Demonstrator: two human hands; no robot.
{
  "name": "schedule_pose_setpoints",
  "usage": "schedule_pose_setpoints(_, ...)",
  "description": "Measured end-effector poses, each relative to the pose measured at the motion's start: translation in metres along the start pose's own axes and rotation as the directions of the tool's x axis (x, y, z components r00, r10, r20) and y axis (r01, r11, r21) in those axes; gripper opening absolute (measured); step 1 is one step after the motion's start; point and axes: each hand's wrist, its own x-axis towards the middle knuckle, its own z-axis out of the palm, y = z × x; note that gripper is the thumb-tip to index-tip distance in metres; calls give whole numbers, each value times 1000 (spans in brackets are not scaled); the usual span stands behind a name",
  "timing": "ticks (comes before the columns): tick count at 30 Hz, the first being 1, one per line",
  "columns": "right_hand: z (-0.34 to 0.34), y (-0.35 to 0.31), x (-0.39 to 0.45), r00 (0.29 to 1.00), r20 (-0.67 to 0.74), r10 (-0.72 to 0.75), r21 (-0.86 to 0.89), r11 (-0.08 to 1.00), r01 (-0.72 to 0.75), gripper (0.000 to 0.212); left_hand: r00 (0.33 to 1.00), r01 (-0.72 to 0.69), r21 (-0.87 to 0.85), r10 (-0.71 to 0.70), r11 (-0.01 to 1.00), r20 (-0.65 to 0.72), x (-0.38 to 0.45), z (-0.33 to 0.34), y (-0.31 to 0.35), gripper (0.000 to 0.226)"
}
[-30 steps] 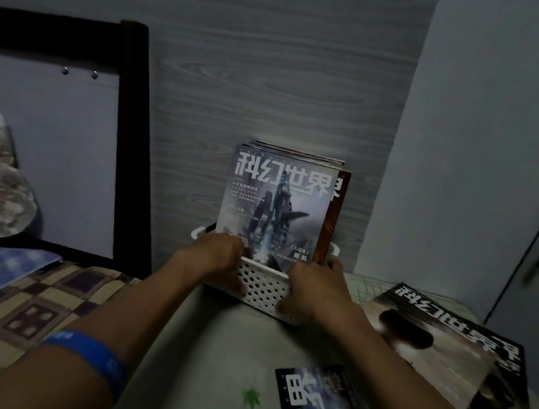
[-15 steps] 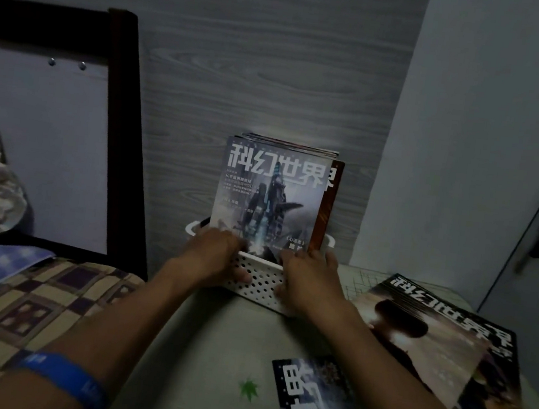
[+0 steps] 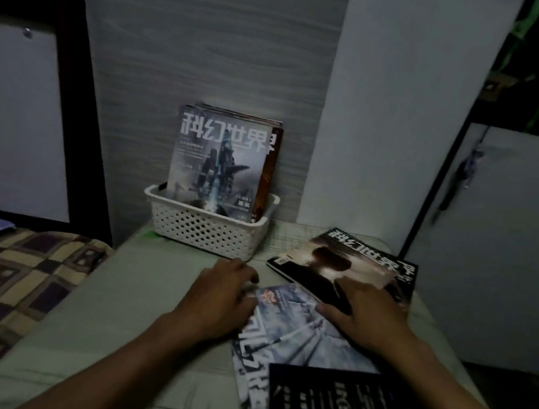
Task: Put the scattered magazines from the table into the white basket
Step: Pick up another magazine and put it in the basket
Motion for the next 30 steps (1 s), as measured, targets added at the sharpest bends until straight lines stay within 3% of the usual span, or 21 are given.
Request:
schedule_pose_setpoints(2, 0, 4, 0, 991, -81, -110, -216, 972, 90, 49, 991, 66, 28, -69, 997, 117, 4, 8, 23, 31)
schedule_pose_setpoints(4, -3, 1, 0, 980, -56, -191, -313, 936, 164, 34, 964, 158, 37, -162, 987, 210, 9, 6, 36, 32)
schedule_pose_setpoints(6, -7, -1, -5, 982, -15, -188, -287, 942, 176, 27, 940, 243, -38, -225, 969, 258, 5, -4, 35, 31)
schedule_pose_setpoints(8, -15, 0, -22, 990, -40, -134, -187, 974, 124, 27, 952, 282, -139, -259, 949, 165, -4, -13, 28, 24)
schedule_pose_setpoints(10, -23, -6, -47, 979, -172, -112, -48, 993, 105, 27, 946, 324, -229, -321, 918, 49, -13, -20, 19, 31)
schedule_pose_setpoints(11, -28, -13, -61, 956, -271, -111, 4, 993, 117, 26, 913, 401, -346, -399, 848, 79, -16, -25, 16, 41)
schedule_pose_setpoints(13, -36, -30, -89, 884, -444, -143, 116, 970, 215, 21, 797, 592, -630, -480, 503, 366, -16, -34, 14, 59)
schedule_pose_setpoints(14, -41, -38, -100, 861, -479, -173, 143, 952, 270, 22, 748, 652, -685, -426, 327, 509, -16, -41, 12, 72)
schedule_pose_setpoints(15, -44, -44, -109, 843, -489, -225, 157, 928, 339, 23, 725, 682, -696, -331, 224, 604, -16, -47, 9, 81)
schedule_pose_setpoints(16, -49, -48, -115, 837, -463, -292, 157, 902, 402, 23, 716, 695, -693, -264, 189, 646, -17, -51, 9, 82)
schedule_pose_setpoints(18, -54, -51, -123, 785, -351, -511, 64, 823, 564, 10, 725, 687, -681, -192, 254, 661, -22, -52, 13, 54)
schedule_pose_setpoints(20, -53, -50, -126, 750, -255, -610, 8, 775, 632, 24, 770, 632, -687, -189, 360, 609, -31, -44, 20, 20)
schedule_pose_setpoints(22, -53, -48, -123, 838, -348, -421, 155, 855, 494, 33, 829, 559, -749, -203, 357, 522, -44, -31, 18, 20)
schedule_pose_setpoints(23, -51, -44, -118, 873, -422, -244, 249, 895, 371, 30, 861, 509, -800, -191, 317, 472, -50, -28, 16, 21)
schedule_pose_setpoints(24, -53, -43, -112, 906, -423, -23, 347, 919, 185, 41, 891, 451, -853, -183, 263, 415, -55, -28, 15, 20)
schedule_pose_setpoints(25, -54, -42, -104, 936, -314, 157, 487, 873, 17, 59, 921, 381, -898, -180, 221, 347, -59, -31, 12, 18)
schedule_pose_setpoints(26, -55, -43, -95, 958, -134, 253, 658, 746, -105, 67, 941, 316, -928, -186, 195, 282, -61, -36, 9, 16)
schedule_pose_setpoints(27, -61, -49, -86, 964, 54, 262, 821, 537, -192, 59, 956, 257, -942, -197, 217, 215, -62, -42, 6, 14)
schedule_pose_setpoints(28, -63, -53, -78, 968, 144, 206, 917, 339, -209, 35, 966, 210, -939, -207, 271, 156, -61, -50, 4, 12)
schedule_pose_setpoints(29, -69, -61, -70, 976, 156, 151, 957, 220, -187, 8, 971, 175, -917, -216, 360, 101, -58, -56, 0, 9)
schedule_pose_setpoints(30, -72, -68, -62, 991, 90, 101, 957, 266, -114, 23, 973, 157, -886, -223, 437, 62, -54, -64, -2, 4)
